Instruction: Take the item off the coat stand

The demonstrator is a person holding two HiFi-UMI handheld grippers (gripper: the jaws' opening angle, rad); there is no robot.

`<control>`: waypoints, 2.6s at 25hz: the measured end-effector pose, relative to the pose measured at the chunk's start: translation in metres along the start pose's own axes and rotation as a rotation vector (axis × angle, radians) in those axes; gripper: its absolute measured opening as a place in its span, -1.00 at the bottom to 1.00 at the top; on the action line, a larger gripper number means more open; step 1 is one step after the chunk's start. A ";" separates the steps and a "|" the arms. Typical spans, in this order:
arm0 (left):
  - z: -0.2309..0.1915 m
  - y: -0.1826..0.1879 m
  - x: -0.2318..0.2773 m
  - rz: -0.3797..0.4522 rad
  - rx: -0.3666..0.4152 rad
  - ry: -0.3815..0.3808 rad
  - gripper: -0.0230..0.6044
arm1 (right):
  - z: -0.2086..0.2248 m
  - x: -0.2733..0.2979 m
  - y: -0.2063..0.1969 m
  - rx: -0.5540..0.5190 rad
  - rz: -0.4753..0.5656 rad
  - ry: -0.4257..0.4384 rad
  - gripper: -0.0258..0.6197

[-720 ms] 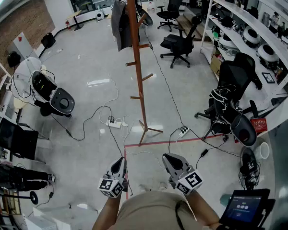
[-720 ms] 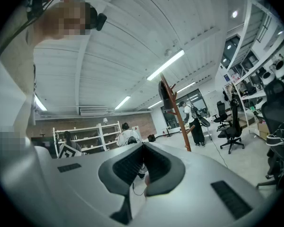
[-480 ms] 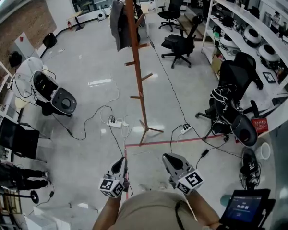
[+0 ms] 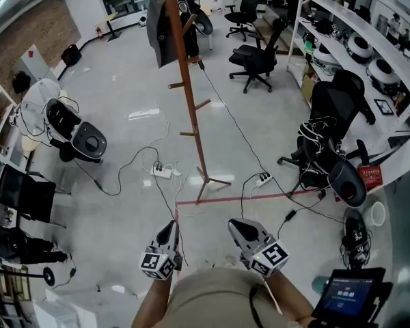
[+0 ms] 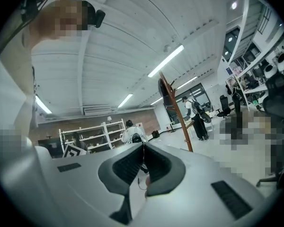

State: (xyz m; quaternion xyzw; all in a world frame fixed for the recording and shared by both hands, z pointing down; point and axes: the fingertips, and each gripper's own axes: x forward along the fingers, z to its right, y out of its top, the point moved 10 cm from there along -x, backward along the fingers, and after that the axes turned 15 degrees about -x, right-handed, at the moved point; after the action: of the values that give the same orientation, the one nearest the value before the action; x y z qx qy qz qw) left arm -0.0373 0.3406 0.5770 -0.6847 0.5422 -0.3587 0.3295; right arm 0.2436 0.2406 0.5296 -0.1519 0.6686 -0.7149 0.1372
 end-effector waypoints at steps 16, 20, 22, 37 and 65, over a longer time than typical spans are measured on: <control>-0.035 0.029 0.011 -0.030 -0.025 -0.042 -0.87 | -0.005 0.046 0.026 -0.037 0.053 -0.015 -0.87; -0.045 0.037 0.021 -0.044 -0.021 -0.086 -0.87 | -0.007 0.061 0.022 -0.024 0.044 -0.044 -0.87; -0.052 0.042 0.023 -0.054 -0.016 -0.103 -0.87 | -0.008 0.069 0.019 -0.028 0.039 -0.062 -0.87; -0.113 0.049 0.018 -0.071 -0.021 -0.161 -0.87 | -0.036 0.115 0.003 0.030 0.204 -0.016 -0.87; -0.092 0.057 0.086 -0.094 -0.052 -0.149 -0.87 | 0.037 0.115 0.027 0.174 0.249 0.063 -0.87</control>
State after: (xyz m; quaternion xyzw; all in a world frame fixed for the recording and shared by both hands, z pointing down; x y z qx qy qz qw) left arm -0.1305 0.2393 0.5893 -0.7426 0.4926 -0.3077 0.3335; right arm 0.1533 0.1590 0.5087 -0.0332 0.6218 -0.7519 0.2163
